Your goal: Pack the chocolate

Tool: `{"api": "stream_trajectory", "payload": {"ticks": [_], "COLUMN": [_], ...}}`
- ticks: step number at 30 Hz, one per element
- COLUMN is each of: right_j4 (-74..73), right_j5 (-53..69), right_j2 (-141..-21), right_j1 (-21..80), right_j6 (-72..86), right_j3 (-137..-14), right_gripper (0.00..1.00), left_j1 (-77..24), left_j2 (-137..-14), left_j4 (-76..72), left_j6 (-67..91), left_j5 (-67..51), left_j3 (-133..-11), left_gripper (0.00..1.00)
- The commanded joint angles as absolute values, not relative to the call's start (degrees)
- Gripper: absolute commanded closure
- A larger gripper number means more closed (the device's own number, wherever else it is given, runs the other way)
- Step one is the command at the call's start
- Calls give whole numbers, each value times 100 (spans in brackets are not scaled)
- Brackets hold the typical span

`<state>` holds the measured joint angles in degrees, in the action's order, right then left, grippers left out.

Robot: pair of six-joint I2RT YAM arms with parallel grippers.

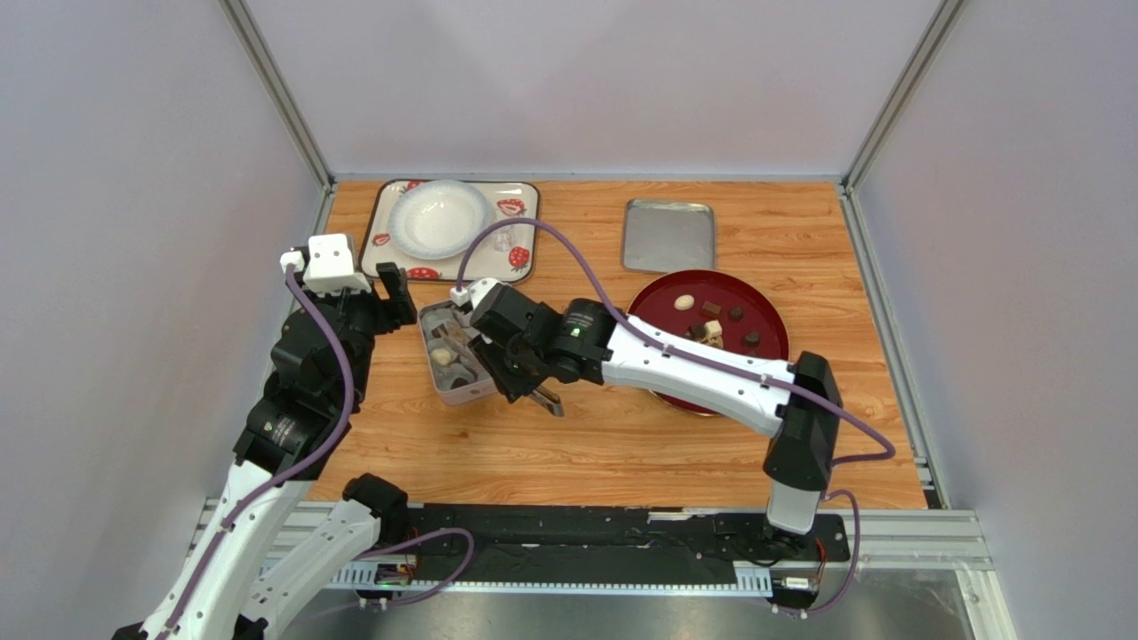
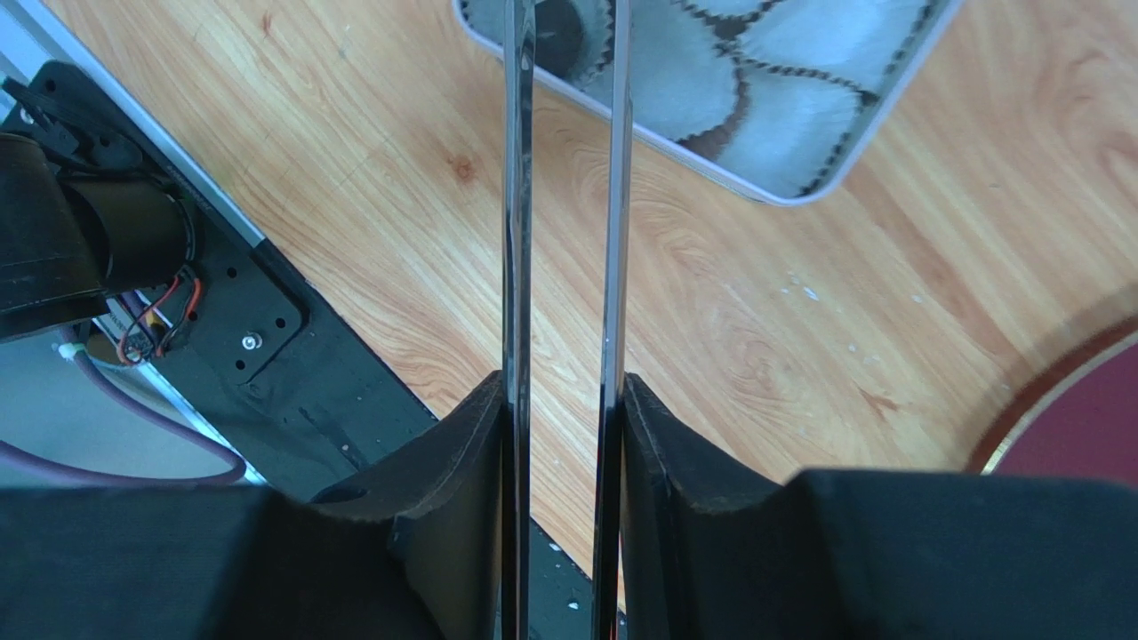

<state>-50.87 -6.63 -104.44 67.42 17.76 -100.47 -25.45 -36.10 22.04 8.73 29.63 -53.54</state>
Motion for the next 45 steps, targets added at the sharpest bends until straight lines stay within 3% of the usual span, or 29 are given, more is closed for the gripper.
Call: {"api": "stream_trajectory", "payload": {"ticks": [1,13,24,36,45], "right_j4": [-5150,-5765,-6494,-7233,-7155], "right_j5": [-1247,-1740,-1320,-1116,-976], "right_j2": [-9802,-8210,-6839,-6258,-6222], "right_j1": [6671,6074,4949,4263,4166], "right_j6": [1985,2794,3410,3586,4174], "right_j3": [-9599,-7587,-6241,-5915,-5608], "right_gripper": [66,66,66,64,62], "left_j1": [-2514,-2514,-2522,-2522,-2514], "left_j2": [-3603,-3612,-3647,-3542,-3717], "left_j4": [2109,2101,1969,1530,590], "left_j6": [879,888,826,1037,914], "left_j5": [2962,2900,2900,2856,3454], "left_j3": [-5370,-5361,-5265,-5352,-5502], "left_gripper": [18,18,18,18,18]}}
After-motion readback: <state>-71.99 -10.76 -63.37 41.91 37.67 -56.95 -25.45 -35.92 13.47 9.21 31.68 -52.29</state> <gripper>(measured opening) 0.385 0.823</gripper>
